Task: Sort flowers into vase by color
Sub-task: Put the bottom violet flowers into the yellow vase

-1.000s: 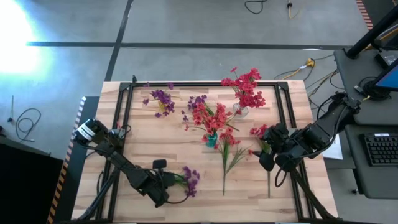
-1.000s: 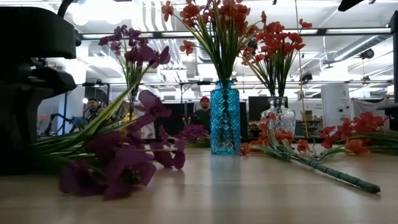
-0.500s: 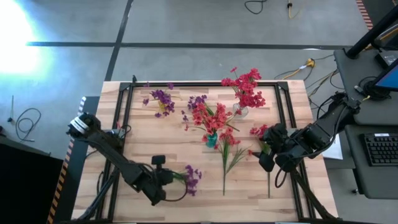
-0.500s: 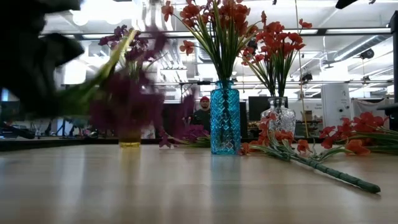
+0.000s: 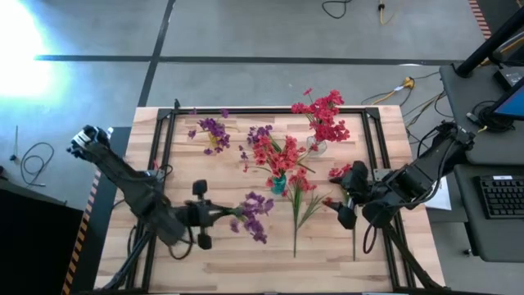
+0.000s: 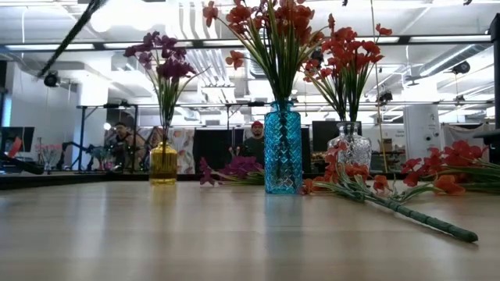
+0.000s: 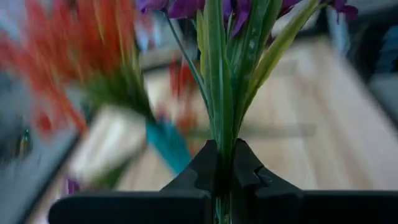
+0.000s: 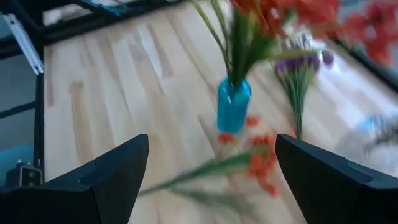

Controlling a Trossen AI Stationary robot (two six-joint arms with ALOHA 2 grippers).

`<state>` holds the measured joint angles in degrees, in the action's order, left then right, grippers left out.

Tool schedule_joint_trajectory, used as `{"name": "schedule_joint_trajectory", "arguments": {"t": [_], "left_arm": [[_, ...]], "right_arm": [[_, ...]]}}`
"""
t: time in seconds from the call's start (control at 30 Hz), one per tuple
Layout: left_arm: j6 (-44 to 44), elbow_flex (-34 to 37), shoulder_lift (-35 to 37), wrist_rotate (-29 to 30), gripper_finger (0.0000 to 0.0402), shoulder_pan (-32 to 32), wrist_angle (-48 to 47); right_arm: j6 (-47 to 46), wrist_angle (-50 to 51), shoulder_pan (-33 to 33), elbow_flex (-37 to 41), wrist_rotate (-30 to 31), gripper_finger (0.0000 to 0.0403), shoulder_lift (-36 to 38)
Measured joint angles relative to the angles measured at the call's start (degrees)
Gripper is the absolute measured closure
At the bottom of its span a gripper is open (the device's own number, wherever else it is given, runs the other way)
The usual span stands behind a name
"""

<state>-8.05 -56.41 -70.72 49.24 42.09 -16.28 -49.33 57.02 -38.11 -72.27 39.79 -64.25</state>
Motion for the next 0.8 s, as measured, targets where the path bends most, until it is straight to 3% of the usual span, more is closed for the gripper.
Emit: {"name": "schedule_joint_trajectory", "arguments": {"t": [0.1, 0.23, 0.4, 0.57, 0.8], "left_arm": [[17.1, 2.3, 2.3, -1.3, 0.0402, 0.0, 16.7], [32.7, 9.0, 4.1, -11.3, 0.0402, -1.3, 40.6], [36.1, 17.5, 2.8, -13.7, 0.0401, -3.3, 61.6], [36.1, 22.5, -3.5, -13.8, 0.0401, -5.3, 83.5], [39.6, 20.6, -14.0, -13.8, 0.0401, -5.9, 96.7]], "right_arm": [[6.9, -7.6, 0.0, 2.7, 0.7, 0.006, 0.0], [16.5, -20.3, 0.0, 7.0, 0.8, 0.0062, -0.8], [30.0, -37.0, 0.0, 10.9, 0.9, 0.0073, -3.9], [42.1, -53.4, 0.5, 11.6, 0.9, 0.0078, -9.4], [54.2, -74.0, 2.8, 10.3, 0.8, 0.0078, -17.5]]}}
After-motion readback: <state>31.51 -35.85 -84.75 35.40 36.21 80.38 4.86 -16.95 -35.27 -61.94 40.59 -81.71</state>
